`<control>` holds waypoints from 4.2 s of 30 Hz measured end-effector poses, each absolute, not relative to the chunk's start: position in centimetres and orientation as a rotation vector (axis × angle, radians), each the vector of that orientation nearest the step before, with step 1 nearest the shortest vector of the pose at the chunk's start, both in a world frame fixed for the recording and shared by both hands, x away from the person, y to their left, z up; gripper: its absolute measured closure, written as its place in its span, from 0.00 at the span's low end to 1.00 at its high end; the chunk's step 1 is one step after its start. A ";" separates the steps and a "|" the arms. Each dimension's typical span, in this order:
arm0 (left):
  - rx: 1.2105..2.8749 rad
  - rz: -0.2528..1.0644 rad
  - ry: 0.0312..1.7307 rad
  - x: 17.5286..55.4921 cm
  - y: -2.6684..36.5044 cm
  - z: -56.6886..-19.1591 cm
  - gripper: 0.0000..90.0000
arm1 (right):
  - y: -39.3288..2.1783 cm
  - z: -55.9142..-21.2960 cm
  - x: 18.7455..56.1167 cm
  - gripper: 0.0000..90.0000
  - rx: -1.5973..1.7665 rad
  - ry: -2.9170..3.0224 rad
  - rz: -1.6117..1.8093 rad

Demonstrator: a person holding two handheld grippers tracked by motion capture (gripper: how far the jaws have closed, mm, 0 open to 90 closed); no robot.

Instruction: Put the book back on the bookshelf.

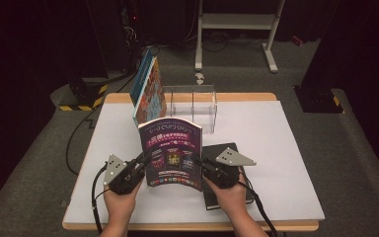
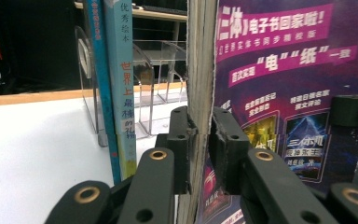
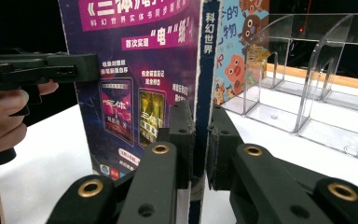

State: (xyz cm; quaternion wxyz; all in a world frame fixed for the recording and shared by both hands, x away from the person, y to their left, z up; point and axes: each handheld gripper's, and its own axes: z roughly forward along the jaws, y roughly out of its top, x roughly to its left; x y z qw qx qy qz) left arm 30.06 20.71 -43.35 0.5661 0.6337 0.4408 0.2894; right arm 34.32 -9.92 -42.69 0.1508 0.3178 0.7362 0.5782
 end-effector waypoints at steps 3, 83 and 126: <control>1.492 0.684 1.033 29.7 20.8 -43.4 0.86 | -10.0 -42.8 33.8 0.91 0.902 2.112 1.668; 1.580 0.564 1.021 35.1 15.4 -45.3 0.66 | -9.4 -43.2 32.2 0.92 0.777 1.910 1.721; 1.521 0.511 0.777 28.6 12.4 -40.4 0.23 | -7.8 -44.8 29.8 0.73 0.646 2.049 1.765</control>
